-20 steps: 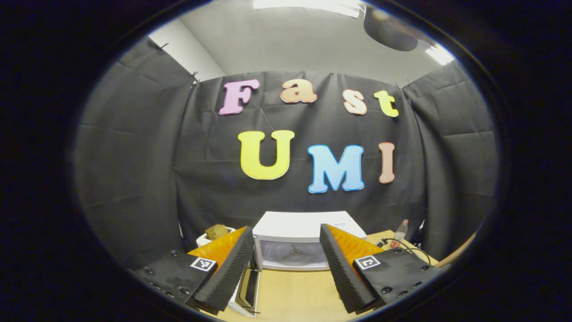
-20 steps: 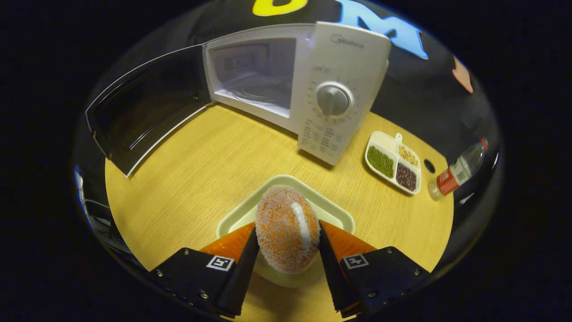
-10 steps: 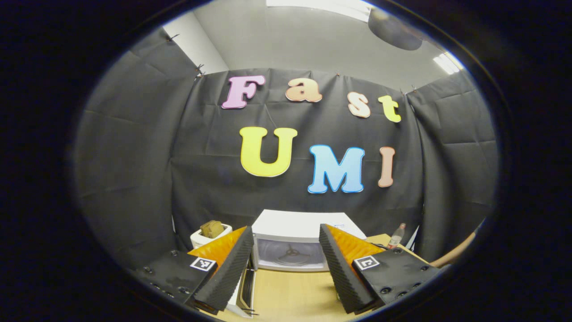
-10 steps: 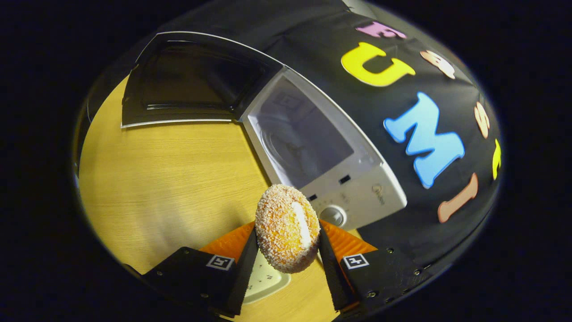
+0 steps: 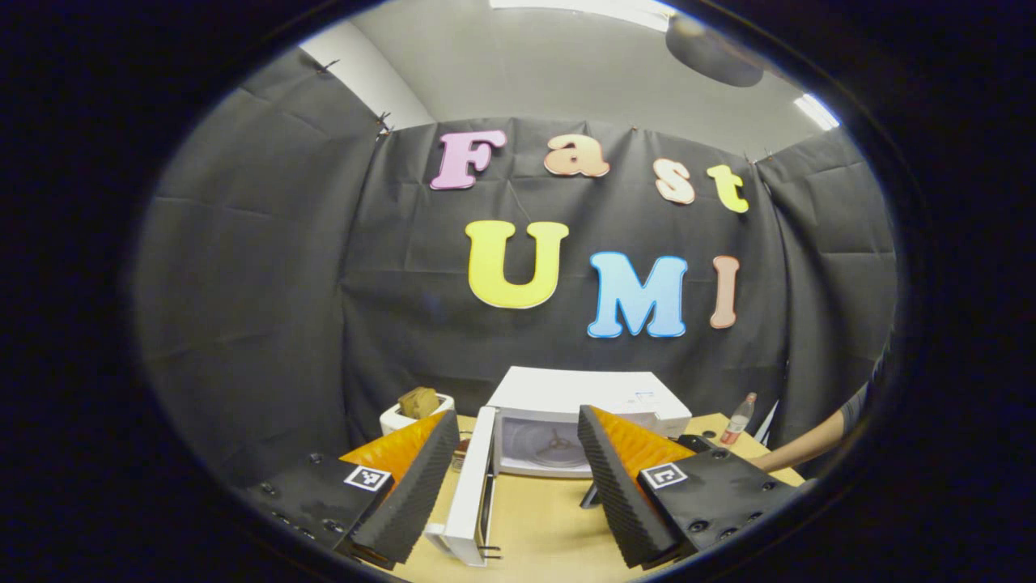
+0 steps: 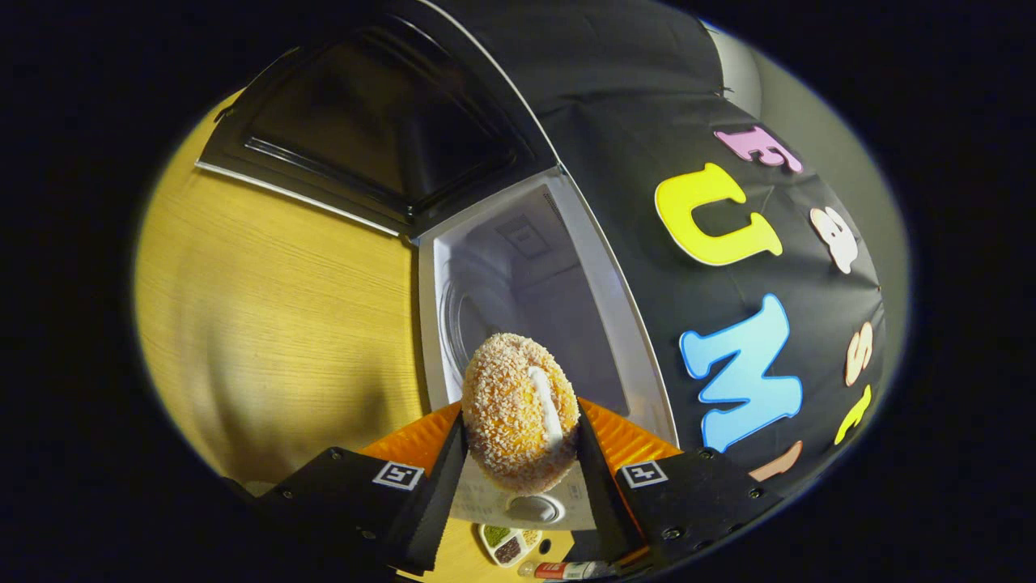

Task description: Open the microwave oven with the left hand, put the food in, and close the microwave oven.

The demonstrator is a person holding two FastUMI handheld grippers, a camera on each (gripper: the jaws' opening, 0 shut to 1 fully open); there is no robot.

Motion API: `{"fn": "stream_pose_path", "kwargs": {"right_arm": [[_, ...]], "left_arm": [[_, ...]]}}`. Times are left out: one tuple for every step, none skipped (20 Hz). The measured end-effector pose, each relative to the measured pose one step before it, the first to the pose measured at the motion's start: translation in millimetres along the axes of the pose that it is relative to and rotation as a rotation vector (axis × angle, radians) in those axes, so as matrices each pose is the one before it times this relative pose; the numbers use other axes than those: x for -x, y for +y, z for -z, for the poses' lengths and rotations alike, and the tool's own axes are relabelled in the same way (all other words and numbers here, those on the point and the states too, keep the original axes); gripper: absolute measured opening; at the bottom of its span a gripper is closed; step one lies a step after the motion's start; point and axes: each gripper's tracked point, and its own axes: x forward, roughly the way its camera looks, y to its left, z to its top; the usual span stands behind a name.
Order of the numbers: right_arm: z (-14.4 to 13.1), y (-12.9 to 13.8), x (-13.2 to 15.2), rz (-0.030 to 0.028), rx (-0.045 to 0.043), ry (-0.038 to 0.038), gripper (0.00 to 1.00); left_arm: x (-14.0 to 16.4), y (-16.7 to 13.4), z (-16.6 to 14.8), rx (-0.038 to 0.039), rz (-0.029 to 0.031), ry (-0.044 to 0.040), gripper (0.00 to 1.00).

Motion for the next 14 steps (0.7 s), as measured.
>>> {"fn": "stream_pose_path", "kwargs": {"right_arm": [[-0.36, -0.79, -3.66, 0.00958, 0.02381, -0.00482, 0.71], [2.0, 0.66, -1.14, 0.0028, 0.02043, 0.00013, 0.71], [1.39, -3.04, -0.25, 0.00998, 0.01998, -0.00073, 0.73], [-0.53, -0.16, 2.14, 0.00483, 0.01949, -0.00345, 0.71], [-0.61, 0.17, 0.72, 0.00211, 0.01606, -0.00378, 0.73], [0.1, -0.62, -0.36, 0.00175, 0.00897, -0.00433, 0.73], [0.71, 1.34, 0.74, -0.00617, 0.00313, -0.00139, 0.74], [0.16, -1.07, -1.15, -0.00583, -0.00244, -0.00008, 0.74], [-0.25, -1.09, 0.44, -0.00336, -0.00558, 0.00062, 0.74], [-0.44, -0.55, -0.42, 0.00143, -0.00566, 0.00665, 0.74], [0.29, -0.51, 0.61, 0.00199, -0.00896, 0.00967, 0.73], [-0.53, 1.32, -0.34, 0.00134, -0.01173, 0.00826, 0.73], [-0.17, 0.47, 0.77, -0.00115, -0.00838, 0.00927, 0.74], [-0.93, -0.17, 0.83, -0.00203, -0.00662, 0.00303, 0.74]], "left_arm": [[1.43, 2.7, 1.05, 0.00023, -0.0054, 0.00228, 0.96], [0.98, 2.99, -0.06, -0.0012, -0.00547, 0.00143, 0.94], [1.15, 1.22, -0.84, -0.00281, -0.00239, 0.00096, 0.94], [0.81, 0.53, -0.66, -0.00647, -0.00016, -0.00032, 0.94], [-0.53, 0.32, 0.16, -0.00864, -0.0018, 0.00173, 0.94], [-0.45, 0.71, 0.45, -0.0095, -0.00129, 0.00323, 0.94], [-0.59, -0.13, 2.43, -0.00921, -0.00079, 0.00602, 0.94], [-1.38, 0.54, 2.53, -0.00877, -0.00081, 0.00786, 0.94], [0.12, 0.27, 2.37, -0.00786, 0.00004, 0.00889, 0.96], [-0.42, -0.23, 2.39, -0.00606, 0.00196, 0.0074, 0.96], [1.64, -1.02, 4.74, -0.00041, 0.00949, 0.01347, 0.96], [-1.46, -2.57, 2.92, 0.00487, 0.01039, 0.01683, 0.94], [-2.51, -2.15, 1.54, 0.00139, 0.01219, 0.01332, 0.95], [-1.36, -2.9, 1.57, -0.00296, 0.00943, 0.00568, 0.96]]}}
